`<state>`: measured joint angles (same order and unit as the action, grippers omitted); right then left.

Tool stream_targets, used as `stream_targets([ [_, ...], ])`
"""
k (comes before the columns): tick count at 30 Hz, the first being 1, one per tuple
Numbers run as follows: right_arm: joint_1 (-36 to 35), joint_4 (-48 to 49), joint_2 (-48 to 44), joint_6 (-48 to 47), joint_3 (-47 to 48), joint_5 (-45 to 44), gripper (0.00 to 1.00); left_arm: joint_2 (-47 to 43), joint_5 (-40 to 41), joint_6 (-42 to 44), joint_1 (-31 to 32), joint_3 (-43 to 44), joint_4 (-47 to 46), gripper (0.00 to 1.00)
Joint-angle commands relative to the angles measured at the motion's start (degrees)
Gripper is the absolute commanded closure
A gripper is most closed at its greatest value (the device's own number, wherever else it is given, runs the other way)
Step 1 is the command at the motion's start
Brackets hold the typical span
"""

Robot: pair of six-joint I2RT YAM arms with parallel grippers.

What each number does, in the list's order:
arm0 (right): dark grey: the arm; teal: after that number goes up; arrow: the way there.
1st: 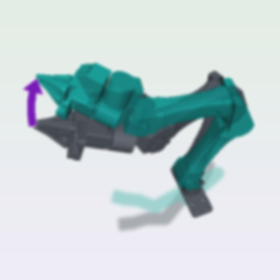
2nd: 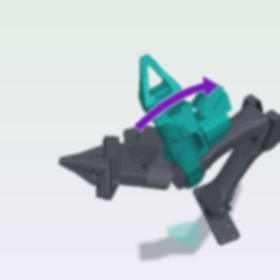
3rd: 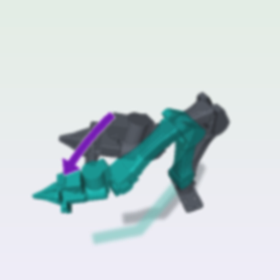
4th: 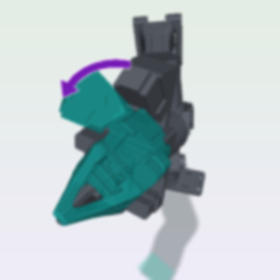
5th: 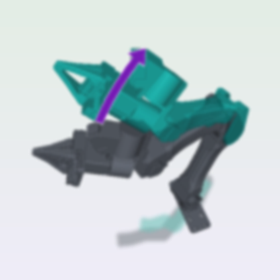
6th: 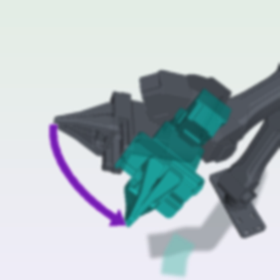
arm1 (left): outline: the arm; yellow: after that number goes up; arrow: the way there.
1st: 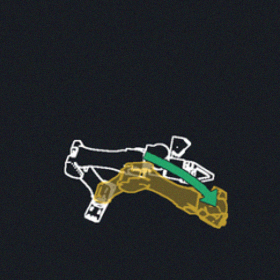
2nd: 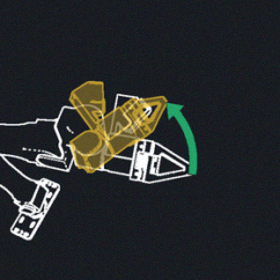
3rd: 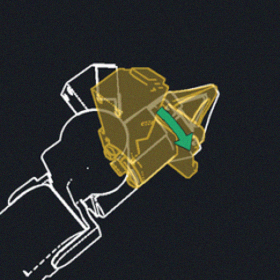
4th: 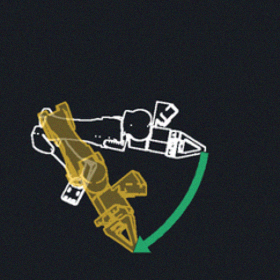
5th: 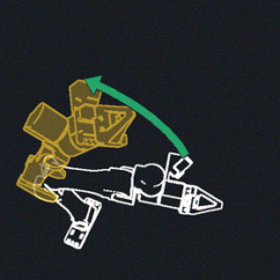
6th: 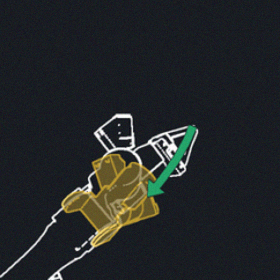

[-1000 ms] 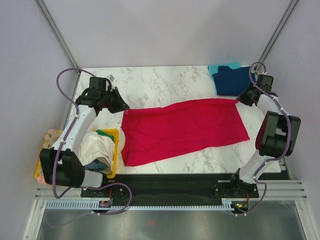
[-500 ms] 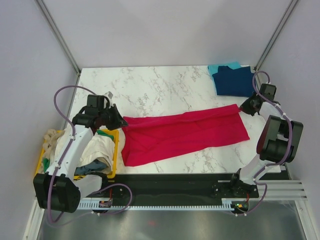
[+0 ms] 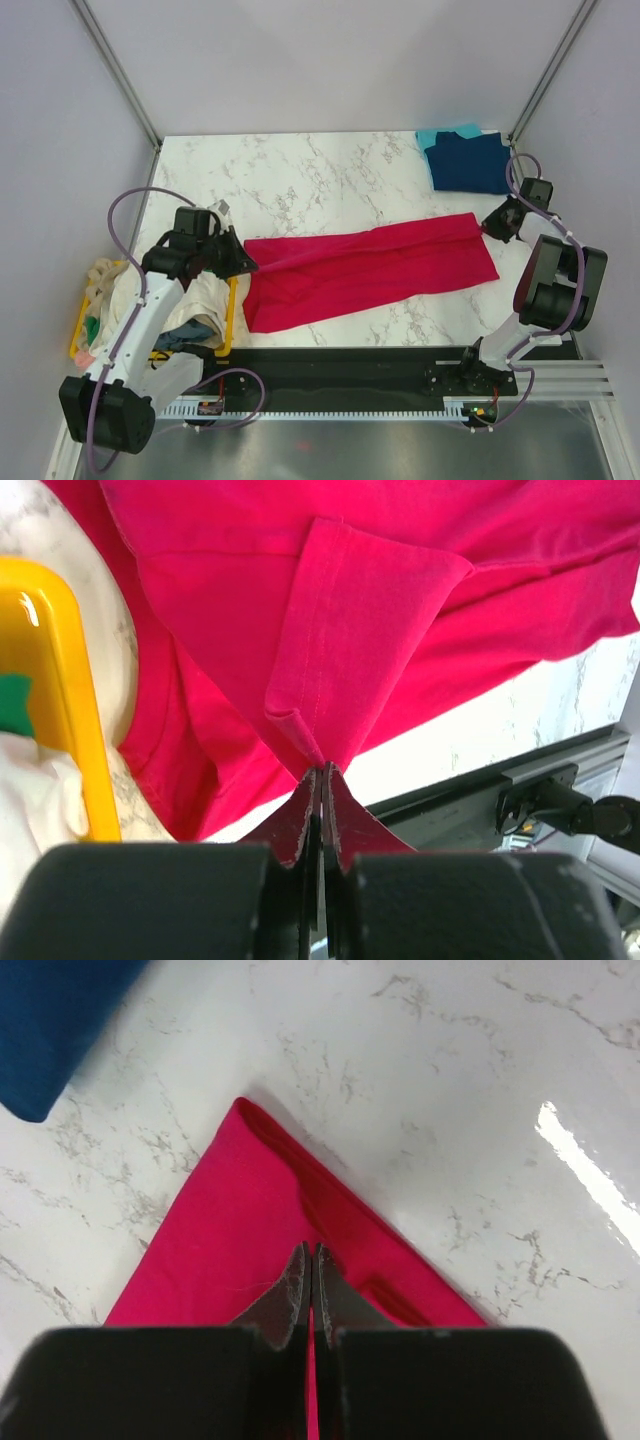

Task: Fold and stack the t-shirts
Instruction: Fold the tshirt

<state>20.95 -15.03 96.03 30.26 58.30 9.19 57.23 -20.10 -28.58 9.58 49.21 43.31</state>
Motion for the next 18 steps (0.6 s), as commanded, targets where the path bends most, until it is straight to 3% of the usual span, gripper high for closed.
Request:
stream_targets([
  [1,1.28,1.49,-2.77,1.03,-1.69,-3.21,1.0,-3.35,-2.58,-2.09,1.31,-1.57,2.21,0.96],
  [2,1.55,2.27,-3.04,1.38,-2.14,-3.65,0.96,-3.88,-2.75,-2.27,1.49,-2.27,2.48,0.93],
  [4,2.25,2.72,-2.87,1.38,-2.32,-3.22,0.86,-5.28,-3.63,-2.89,2.19,-3.15,2.83,0.78],
  [5,2.34,2.9,-2.52,1.38,-2.06,-2.34,0.66,-5.72,-4.59,-3.06,2.54,-3.94,2.92,0.69],
  [6,2.52,2.81,-1.56,1.38,-1.27,-1.55,0.56,-6.69,-4.77,-3.32,3.59,-4.38,3.01,0.44],
  [8,2.52,2.72,-0.85,1.47,-0.74,-0.15,0.33,-7.83,-3.56,-3.33,4.56,-5.17,3.18,0.25],
  [9,2.52,2.72,-0.93,1.55,-0.47,-0.05,0.31,-8.53,-2.94,-3.33,5.09,-5.35,3.27,0.15],
  [12,2.52,2.72,-2.59,1.47,-0.73,-0.31,0.28,-8.72,-1.26,-3.85,5.18,-4.57,3.27,0.12],
  [18,-1.24,2.72,-9.62,1.03,-2.4,-1.19,0.28,-2.22,4.53,-4.64,6.23,-1.75,-1.02,0.15],
])
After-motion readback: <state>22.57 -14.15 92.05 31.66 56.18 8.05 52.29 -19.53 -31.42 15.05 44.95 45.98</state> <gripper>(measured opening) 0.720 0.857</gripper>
